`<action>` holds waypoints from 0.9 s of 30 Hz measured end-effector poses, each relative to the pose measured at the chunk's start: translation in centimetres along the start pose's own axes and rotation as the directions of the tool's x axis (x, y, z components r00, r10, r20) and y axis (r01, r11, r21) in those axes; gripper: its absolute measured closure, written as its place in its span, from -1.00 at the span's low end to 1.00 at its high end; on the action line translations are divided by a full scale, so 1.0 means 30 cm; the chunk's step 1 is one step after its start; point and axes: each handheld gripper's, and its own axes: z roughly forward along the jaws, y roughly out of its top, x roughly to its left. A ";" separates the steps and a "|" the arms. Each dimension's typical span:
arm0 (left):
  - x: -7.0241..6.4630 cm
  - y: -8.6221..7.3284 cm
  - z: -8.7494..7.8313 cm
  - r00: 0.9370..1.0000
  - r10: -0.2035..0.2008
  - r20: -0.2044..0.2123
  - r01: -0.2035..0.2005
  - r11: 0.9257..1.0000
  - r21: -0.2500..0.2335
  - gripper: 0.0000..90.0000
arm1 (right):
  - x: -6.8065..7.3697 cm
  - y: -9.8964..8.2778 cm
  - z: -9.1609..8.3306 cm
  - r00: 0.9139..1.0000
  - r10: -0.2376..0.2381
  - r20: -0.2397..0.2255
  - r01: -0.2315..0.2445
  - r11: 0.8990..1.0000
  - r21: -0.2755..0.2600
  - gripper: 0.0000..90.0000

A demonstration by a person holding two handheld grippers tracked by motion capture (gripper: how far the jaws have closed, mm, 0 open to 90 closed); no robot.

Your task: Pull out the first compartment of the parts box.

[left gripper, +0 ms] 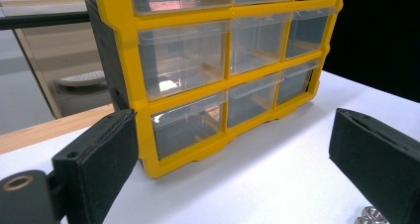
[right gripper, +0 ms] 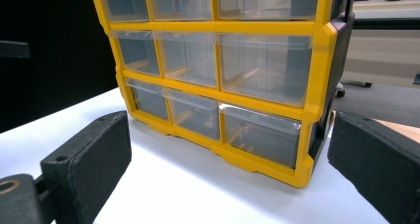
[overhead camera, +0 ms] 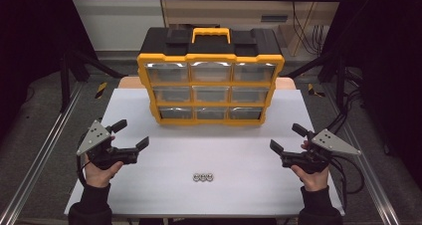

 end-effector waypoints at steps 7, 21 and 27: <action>-0.002 0.005 0.012 1.000 0.028 0.001 -0.028 0.999 0.018 -0.90 | -0.001 -0.002 0.003 1.000 0.003 0.001 -0.003 1.000 0.015 -0.92; -0.007 0.074 0.041 0.990 0.143 0.008 -0.143 0.989 0.039 -0.89 | 0.006 -0.008 0.011 1.000 0.004 0.000 -0.004 1.000 0.021 -0.92; -0.019 0.128 0.061 0.977 0.211 0.017 -0.212 0.975 0.062 -0.89 | 0.002 -0.006 0.010 1.000 0.007 0.002 -0.007 1.000 0.020 -0.92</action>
